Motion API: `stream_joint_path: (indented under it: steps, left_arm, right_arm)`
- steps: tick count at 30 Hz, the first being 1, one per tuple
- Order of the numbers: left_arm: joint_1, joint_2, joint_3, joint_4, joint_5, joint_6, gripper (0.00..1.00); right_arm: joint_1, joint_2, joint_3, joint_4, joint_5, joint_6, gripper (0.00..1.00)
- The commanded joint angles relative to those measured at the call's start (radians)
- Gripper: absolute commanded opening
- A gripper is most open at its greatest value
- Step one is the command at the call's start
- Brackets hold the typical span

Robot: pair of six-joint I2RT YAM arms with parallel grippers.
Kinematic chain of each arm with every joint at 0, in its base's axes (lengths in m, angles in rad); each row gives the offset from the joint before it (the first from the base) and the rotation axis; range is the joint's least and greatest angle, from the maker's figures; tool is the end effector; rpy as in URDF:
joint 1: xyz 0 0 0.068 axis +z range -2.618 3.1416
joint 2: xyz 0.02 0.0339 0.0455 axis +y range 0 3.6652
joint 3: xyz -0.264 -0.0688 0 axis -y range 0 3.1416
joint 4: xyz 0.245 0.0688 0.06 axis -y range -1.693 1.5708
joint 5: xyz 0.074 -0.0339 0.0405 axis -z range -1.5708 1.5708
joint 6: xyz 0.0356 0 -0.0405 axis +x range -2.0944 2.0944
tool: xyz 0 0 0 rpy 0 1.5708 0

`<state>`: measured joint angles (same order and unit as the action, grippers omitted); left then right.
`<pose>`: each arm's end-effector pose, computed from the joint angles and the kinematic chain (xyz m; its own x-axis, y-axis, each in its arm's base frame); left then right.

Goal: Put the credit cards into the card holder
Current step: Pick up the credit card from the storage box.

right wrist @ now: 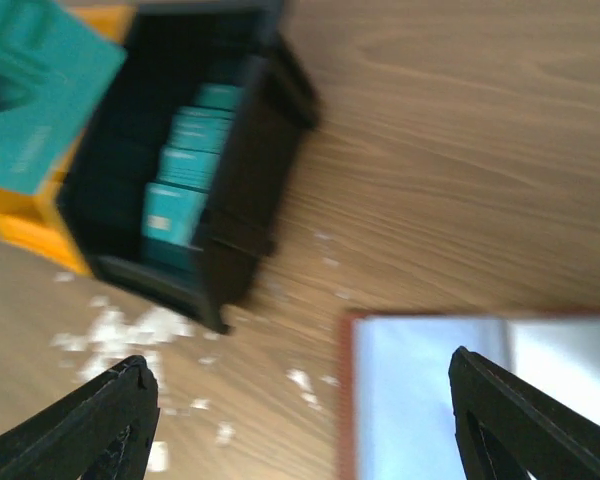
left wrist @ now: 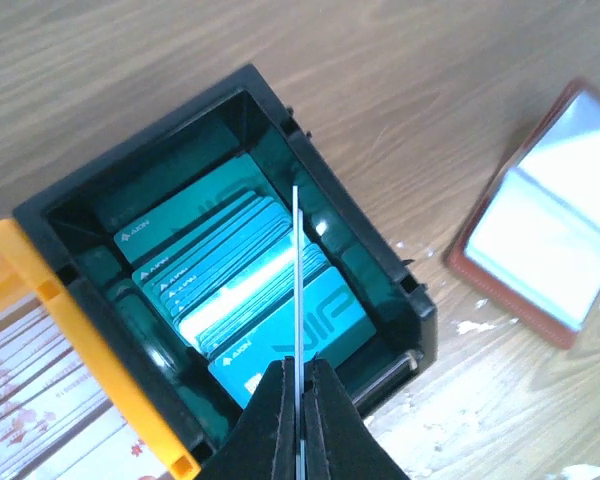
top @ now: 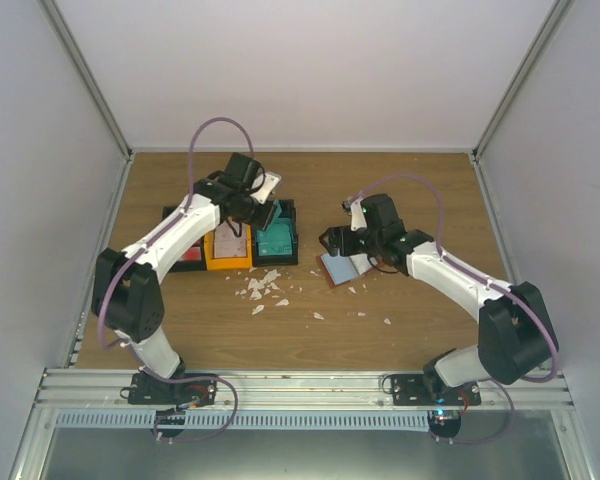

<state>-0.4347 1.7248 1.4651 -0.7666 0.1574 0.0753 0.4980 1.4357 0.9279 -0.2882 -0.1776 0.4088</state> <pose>0.3325 -0.1606 0.2761 -0.7368 0.4240 -0.5266 0.5466 0.8320 -0.0947 0.2641 0.1507 0.2305 -0.8061 0.0071 -0.5917 -0.2815 0.8750 0.3939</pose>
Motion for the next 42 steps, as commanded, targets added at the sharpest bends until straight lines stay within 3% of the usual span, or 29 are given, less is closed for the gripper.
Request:
stream_joint_path:
  steps: [1,11,17,22,29,36,42]
  left_arm:
    - [0.05,-0.137,-0.056,0.143,0.113,-0.247,0.0]
    - [0.151,-0.367,-0.281,0.452,0.539,-0.627,0.0]
    - [0.165,-0.421,-0.388,0.68,0.726,-0.815,0.0]
    - [0.169,-0.422,-0.404,0.762,0.785,-0.895,0.0]
    - [0.17,-0.422,-0.413,0.868,0.821,-0.963,0.01]
    - [0.17,-0.415,-0.427,0.921,0.838,-0.998,0.01]
    - [0.17,-0.418,-0.433,0.947,0.854,-1.006,0.04]
  right_arm:
    - [-0.003,-0.017,0.03,0.207,-0.326,0.033,0.8]
    - [-0.004,0.057,0.094,0.568,-0.647,0.302,0.79]
    - [0.003,0.097,0.157,0.565,-0.687,0.346,0.72]
    - [0.011,0.118,0.171,0.562,-0.715,0.362,0.64]
    - [0.011,0.115,0.156,0.63,-0.751,0.392,0.42]
    - [0.011,0.148,0.191,0.664,-0.828,0.416,0.34]
    - [0.011,0.161,0.193,0.702,-0.847,0.443,0.21]
